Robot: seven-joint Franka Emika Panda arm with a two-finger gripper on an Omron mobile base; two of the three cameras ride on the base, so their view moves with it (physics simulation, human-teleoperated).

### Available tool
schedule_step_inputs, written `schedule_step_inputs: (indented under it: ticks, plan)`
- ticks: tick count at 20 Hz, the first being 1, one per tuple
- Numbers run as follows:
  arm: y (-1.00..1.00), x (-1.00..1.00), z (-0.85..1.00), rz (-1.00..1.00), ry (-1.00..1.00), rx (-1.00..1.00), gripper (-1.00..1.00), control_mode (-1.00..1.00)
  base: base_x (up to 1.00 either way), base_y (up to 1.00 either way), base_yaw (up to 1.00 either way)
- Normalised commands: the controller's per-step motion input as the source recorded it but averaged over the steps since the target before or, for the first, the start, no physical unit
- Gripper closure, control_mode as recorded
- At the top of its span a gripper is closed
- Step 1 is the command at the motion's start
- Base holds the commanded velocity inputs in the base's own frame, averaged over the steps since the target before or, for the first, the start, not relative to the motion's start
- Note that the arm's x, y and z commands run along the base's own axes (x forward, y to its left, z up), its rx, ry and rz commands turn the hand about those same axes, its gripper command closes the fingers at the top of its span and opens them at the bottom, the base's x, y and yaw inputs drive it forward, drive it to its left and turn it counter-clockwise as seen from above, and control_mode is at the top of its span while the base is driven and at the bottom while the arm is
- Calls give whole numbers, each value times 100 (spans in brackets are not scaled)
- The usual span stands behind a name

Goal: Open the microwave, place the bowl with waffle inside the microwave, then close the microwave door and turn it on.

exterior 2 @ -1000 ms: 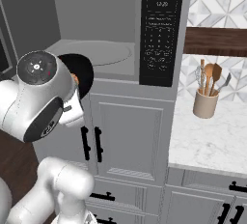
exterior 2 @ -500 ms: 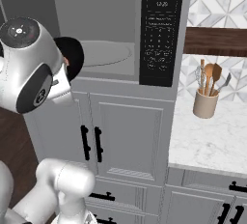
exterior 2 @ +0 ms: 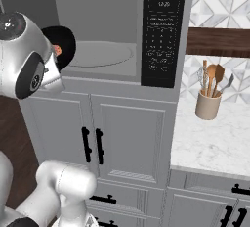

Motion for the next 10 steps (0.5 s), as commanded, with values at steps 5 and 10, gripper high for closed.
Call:
schedule_step_inputs:
  ticks: [5, 10]
  plan:
    - [5, 69, 0, -10, 6, -5, 100, -100, 0, 0, 0]
    - [0, 70, 0, -10, 1, -4, 100, -100, 0, 0, 0]
